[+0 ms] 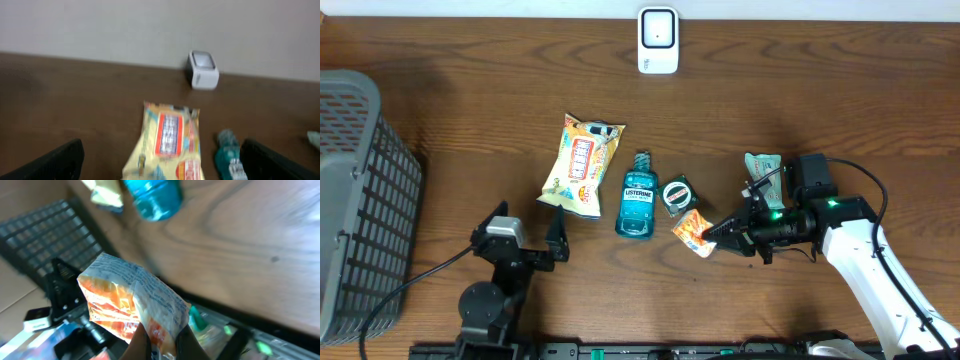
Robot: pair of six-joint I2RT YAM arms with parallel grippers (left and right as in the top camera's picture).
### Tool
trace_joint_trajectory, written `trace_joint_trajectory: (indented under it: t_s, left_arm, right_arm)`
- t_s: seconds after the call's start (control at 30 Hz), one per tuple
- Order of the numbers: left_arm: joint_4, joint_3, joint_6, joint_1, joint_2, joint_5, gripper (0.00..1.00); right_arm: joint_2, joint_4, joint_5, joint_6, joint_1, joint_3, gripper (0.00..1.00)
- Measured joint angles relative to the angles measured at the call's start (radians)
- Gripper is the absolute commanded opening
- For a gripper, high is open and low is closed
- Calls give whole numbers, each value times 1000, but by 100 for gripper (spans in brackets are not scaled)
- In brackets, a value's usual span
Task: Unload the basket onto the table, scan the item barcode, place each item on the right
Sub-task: 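Carry the orange box up to the white scanner with the right gripper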
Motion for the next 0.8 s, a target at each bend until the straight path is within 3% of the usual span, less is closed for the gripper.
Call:
trace_joint_trajectory:
  t_s: [0.27,0.47,0.63,0.8]
  left_arm:
    - [-90,11,3,0,1,4,98]
    - [-90,11,3,0,1,5,98]
    - [-91,12,3,0,1,6,98]
    - [-94,13,3,0,3,6,98]
  right_arm:
    - [0,28,67,-112,0,0,1]
    - [0,95,29,-319,0,0,1]
    - [0,300,27,-531,0,-1,2]
    - [0,585,158,-615,23,-3,1]
